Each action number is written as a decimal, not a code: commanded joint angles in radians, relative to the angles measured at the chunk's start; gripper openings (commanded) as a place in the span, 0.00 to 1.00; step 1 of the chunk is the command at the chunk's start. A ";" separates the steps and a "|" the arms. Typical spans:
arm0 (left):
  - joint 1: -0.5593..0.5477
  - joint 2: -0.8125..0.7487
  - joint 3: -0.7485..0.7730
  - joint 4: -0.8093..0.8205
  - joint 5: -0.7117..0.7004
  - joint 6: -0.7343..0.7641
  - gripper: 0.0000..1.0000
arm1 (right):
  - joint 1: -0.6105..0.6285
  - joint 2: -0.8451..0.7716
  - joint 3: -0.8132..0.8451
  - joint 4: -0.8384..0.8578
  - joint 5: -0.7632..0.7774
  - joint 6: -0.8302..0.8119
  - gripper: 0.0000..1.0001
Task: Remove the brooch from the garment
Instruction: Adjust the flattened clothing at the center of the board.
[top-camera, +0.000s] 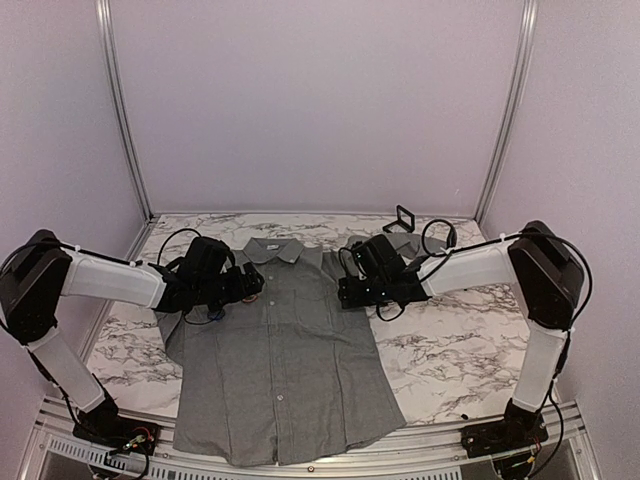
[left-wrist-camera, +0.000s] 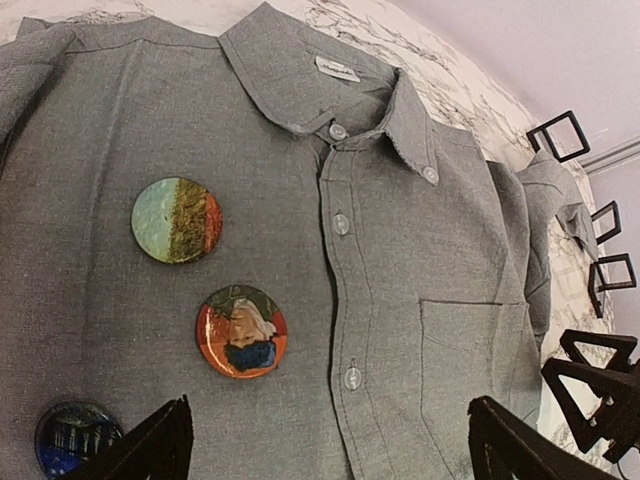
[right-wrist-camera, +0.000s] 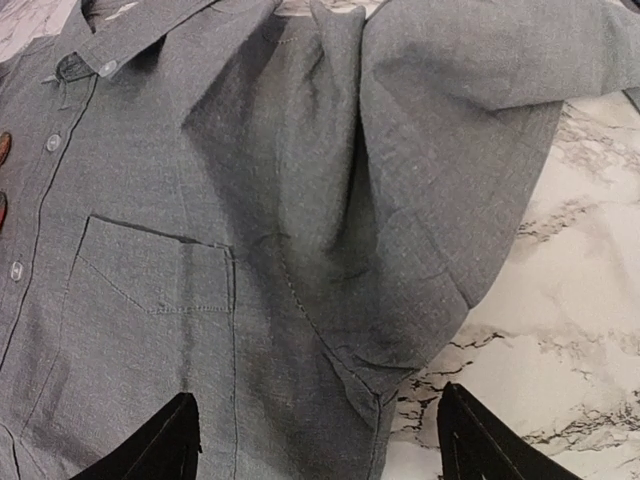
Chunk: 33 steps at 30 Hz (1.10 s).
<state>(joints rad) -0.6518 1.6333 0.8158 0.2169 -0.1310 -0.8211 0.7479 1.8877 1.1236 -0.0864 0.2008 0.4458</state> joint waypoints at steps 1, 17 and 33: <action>0.003 0.017 -0.028 0.015 0.011 -0.020 0.99 | 0.007 0.025 -0.019 0.009 0.005 0.015 0.79; -0.016 -0.011 -0.134 0.030 0.005 -0.066 0.99 | 0.060 0.023 -0.079 0.022 0.023 0.056 0.79; -0.041 -0.039 -0.197 0.042 -0.015 -0.100 0.99 | 0.099 -0.009 -0.151 0.027 0.033 0.086 0.78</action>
<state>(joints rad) -0.6838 1.6112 0.6453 0.2867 -0.1394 -0.9058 0.8272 1.8900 1.0008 -0.0109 0.2459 0.5022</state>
